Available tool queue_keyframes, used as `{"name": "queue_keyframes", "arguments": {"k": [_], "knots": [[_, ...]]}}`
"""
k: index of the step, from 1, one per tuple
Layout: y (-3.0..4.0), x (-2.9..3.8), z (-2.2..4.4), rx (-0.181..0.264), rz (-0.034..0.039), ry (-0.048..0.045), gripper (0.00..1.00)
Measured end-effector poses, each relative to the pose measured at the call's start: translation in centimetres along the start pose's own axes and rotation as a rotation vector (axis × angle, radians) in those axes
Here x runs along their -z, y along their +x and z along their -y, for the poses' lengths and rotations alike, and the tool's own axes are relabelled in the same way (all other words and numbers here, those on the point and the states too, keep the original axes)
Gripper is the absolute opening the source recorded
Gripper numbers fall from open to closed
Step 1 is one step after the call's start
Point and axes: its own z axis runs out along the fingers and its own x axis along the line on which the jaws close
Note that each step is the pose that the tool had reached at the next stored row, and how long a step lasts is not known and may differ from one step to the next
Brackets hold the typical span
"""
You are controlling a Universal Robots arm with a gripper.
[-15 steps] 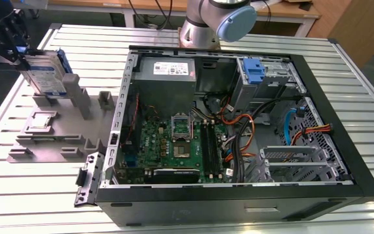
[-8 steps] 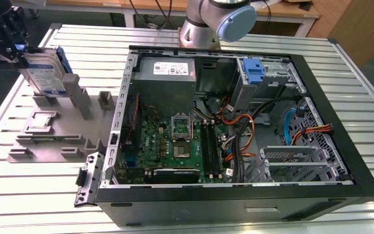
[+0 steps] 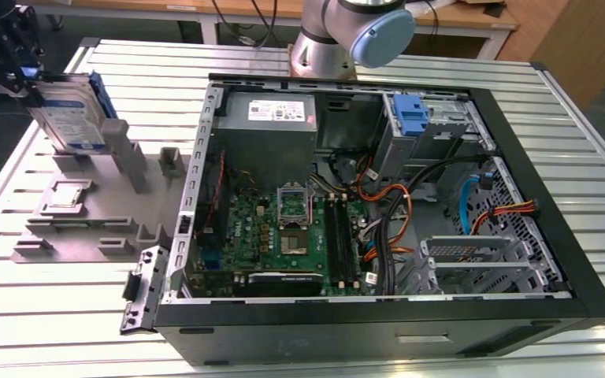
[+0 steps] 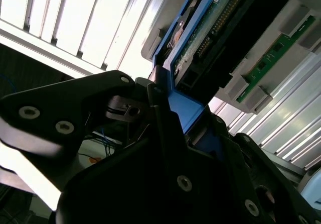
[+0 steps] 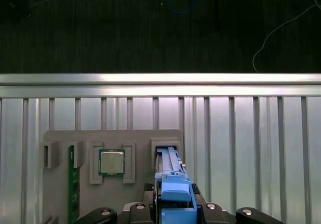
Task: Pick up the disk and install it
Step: 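Pick up the disk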
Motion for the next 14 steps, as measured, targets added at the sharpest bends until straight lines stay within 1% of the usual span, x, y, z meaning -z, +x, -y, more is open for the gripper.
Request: {"name": "queue_keyframes", "arguments": {"k": [14], "knots": [[-0.05, 1.07, -0.03, 0.000, 0.0000, 0.0001, 0.37]]}}
